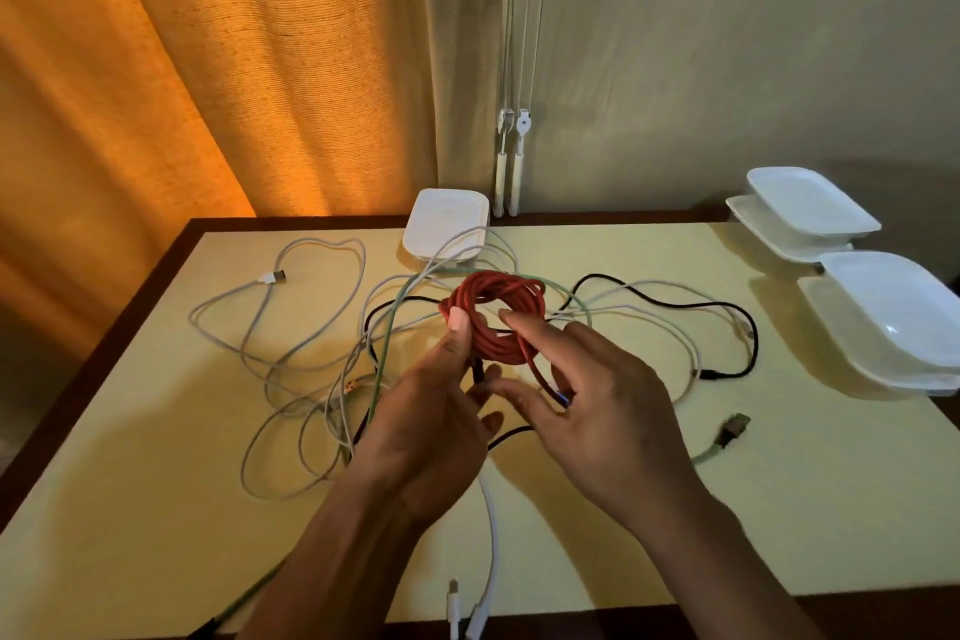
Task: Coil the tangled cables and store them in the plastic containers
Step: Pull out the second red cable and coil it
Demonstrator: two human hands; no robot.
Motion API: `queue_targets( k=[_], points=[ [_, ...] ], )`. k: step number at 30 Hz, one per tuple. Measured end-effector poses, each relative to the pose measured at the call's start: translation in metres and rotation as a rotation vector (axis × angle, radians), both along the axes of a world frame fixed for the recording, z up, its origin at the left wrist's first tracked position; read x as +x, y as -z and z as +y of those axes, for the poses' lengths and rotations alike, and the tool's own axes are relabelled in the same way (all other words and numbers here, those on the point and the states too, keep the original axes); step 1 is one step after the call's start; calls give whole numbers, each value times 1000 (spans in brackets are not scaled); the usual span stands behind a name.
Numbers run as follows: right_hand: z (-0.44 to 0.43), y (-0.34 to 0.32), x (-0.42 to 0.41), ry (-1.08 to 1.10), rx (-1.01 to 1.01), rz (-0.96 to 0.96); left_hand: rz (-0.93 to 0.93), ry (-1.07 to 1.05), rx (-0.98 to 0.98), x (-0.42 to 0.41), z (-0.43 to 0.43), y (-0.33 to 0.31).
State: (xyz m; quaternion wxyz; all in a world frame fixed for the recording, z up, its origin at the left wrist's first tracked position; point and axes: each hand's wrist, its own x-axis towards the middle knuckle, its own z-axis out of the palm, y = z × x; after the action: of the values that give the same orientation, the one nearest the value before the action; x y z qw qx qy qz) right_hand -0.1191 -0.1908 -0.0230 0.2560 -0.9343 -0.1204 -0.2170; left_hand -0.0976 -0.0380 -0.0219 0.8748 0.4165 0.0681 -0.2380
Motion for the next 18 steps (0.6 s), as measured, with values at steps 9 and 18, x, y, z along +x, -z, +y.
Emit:
queue_targets(
  k=[9, 18],
  points=[
    [2, -5, 3, 35, 157, 110, -24, 116, 70, -3, 1, 0],
    [11, -8, -3, 149, 81, 93, -65, 228, 104, -4, 4, -4]
  ],
)
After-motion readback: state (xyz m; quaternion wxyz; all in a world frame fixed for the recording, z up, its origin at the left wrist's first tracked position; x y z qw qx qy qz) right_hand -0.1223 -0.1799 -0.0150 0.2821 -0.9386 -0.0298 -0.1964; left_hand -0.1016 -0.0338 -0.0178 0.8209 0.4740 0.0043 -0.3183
